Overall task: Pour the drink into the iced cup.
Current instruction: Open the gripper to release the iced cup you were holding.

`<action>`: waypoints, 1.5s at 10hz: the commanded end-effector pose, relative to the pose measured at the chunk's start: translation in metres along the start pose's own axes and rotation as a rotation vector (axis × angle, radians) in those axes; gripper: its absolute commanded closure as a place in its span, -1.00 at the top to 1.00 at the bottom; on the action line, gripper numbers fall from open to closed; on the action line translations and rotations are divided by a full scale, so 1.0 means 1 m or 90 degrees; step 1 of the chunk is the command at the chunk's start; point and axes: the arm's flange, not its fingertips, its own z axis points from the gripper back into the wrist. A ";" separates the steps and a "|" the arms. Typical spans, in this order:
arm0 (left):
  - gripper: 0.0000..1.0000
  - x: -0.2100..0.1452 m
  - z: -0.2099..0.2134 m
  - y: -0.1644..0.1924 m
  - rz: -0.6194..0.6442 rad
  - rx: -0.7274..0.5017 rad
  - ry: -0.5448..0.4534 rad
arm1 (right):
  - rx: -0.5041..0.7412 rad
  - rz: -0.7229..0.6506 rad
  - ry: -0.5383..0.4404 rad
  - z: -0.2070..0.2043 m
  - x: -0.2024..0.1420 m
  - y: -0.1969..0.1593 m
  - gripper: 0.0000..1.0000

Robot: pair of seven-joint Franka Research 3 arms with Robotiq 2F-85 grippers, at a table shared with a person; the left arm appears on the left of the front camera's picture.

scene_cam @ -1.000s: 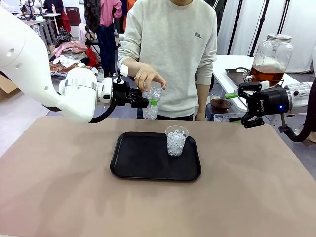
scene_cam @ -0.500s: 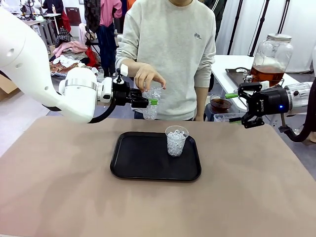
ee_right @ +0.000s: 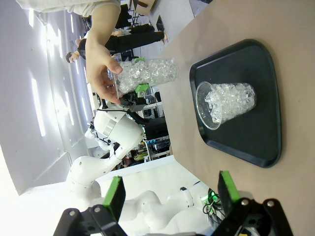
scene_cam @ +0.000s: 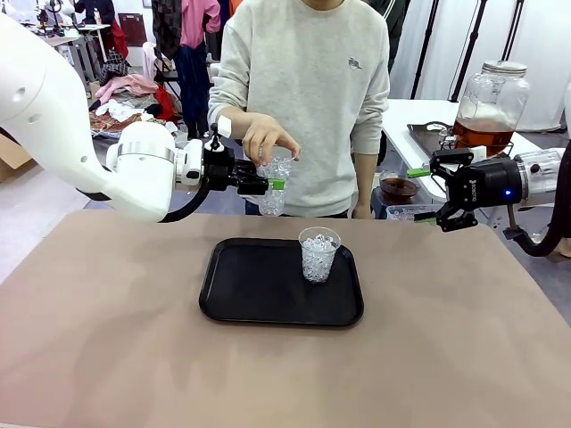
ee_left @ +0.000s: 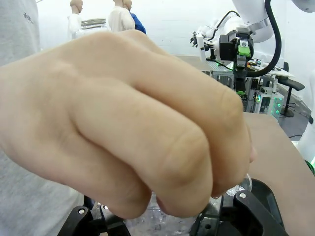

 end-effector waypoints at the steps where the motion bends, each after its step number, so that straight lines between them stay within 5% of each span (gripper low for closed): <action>1: 0.23 0.004 0.000 0.000 -0.003 -0.001 -0.003 | 0.000 0.002 -0.001 0.000 0.000 0.001 1.00; 3: 0.23 0.001 0.000 0.002 -0.006 0.004 0.000 | 0.000 0.002 -0.001 0.000 0.000 0.001 1.00; 5: 0.87 0.001 0.002 0.004 -0.007 0.014 -0.003 | 0.000 0.002 -0.001 0.000 0.000 0.001 1.00; 6: 1.00 0.002 0.003 0.005 -0.004 0.013 -0.007 | 0.000 0.002 -0.001 0.000 0.000 0.001 1.00; 15: 1.00 0.011 0.078 -0.014 0.027 0.006 0.002 | 0.000 0.002 -0.001 0.000 0.000 0.001 1.00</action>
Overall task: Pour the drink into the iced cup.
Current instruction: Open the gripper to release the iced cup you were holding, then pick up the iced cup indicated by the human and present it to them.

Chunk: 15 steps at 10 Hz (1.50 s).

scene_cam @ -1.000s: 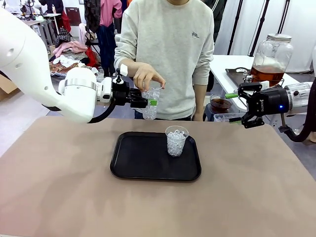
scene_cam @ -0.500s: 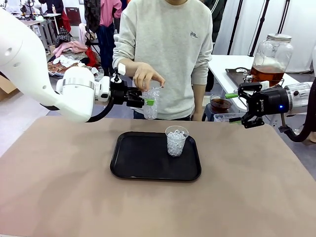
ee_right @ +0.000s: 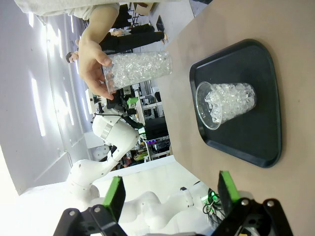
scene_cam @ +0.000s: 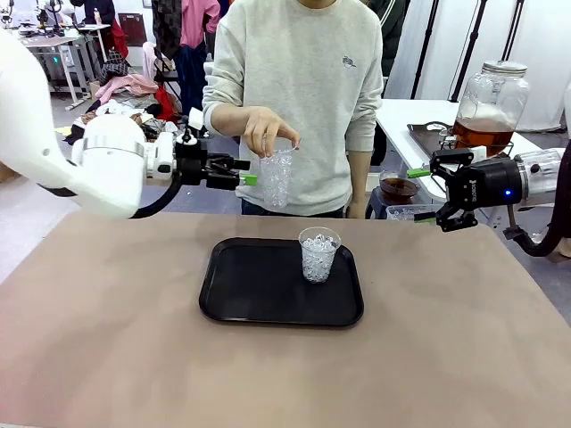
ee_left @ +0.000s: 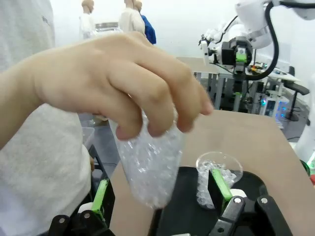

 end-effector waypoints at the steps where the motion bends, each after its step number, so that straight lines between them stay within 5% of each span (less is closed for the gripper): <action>1: 1.00 0.006 0.029 -0.012 0.010 -0.021 0.009 | 0.000 0.002 -0.001 0.000 0.000 0.001 1.00; 8: 1.00 0.003 0.118 -0.024 -0.019 -0.095 -0.029 | 0.000 0.002 -0.001 0.000 0.000 0.001 1.00; 15: 1.00 -0.007 0.129 -0.043 -0.061 -0.168 -0.014 | 0.000 0.002 -0.001 0.000 0.000 0.001 1.00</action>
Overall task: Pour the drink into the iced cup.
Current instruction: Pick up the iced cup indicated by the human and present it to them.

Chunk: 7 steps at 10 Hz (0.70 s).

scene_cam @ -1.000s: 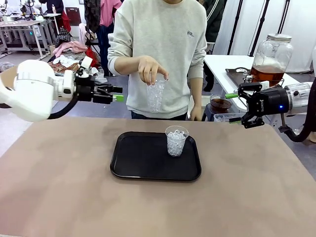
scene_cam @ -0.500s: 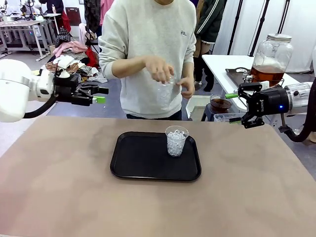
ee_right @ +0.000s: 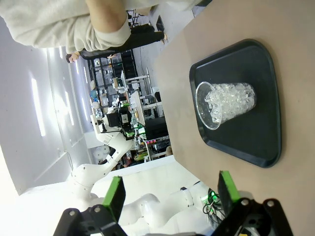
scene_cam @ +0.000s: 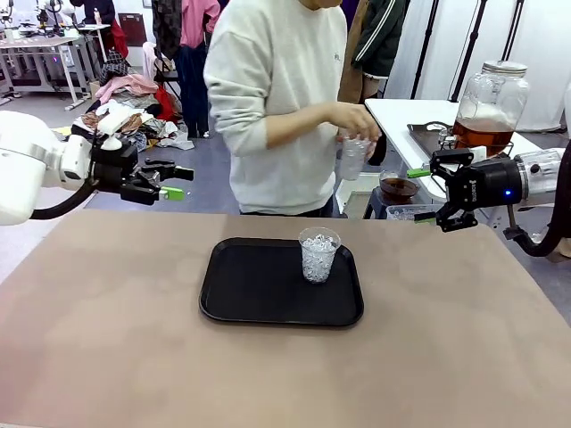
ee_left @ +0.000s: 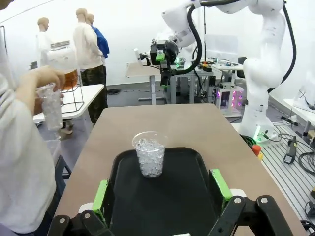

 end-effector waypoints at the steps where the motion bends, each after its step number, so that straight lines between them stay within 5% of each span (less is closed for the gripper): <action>1: 1.00 0.002 0.000 -0.005 -0.005 -0.018 -0.002 | 0.000 0.002 -0.001 0.000 0.000 0.001 1.00; 7: 1.00 0.000 0.000 0.000 0.000 0.000 0.000 | 0.000 0.002 -0.001 0.000 0.000 0.001 1.00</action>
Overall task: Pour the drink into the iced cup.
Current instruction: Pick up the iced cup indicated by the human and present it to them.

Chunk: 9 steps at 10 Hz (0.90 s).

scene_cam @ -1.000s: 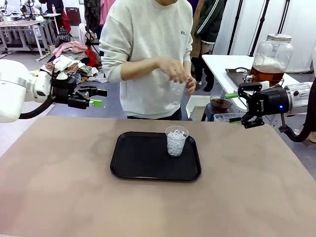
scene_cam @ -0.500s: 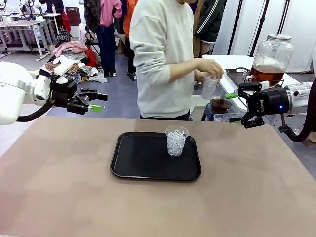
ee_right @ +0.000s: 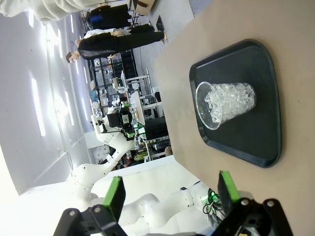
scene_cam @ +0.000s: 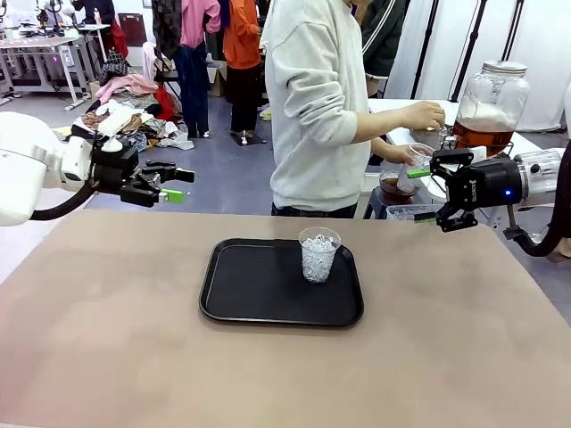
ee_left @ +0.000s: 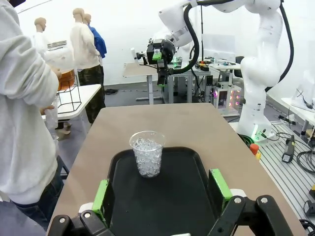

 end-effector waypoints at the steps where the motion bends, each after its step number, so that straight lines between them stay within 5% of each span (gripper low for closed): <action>1: 1.00 0.001 0.001 0.000 -0.001 0.004 0.000 | 0.000 0.002 -0.001 0.000 0.000 0.001 1.00; 9: 1.00 0.001 0.001 0.000 -0.001 0.004 0.000 | 0.000 0.002 -0.001 0.000 0.000 0.001 1.00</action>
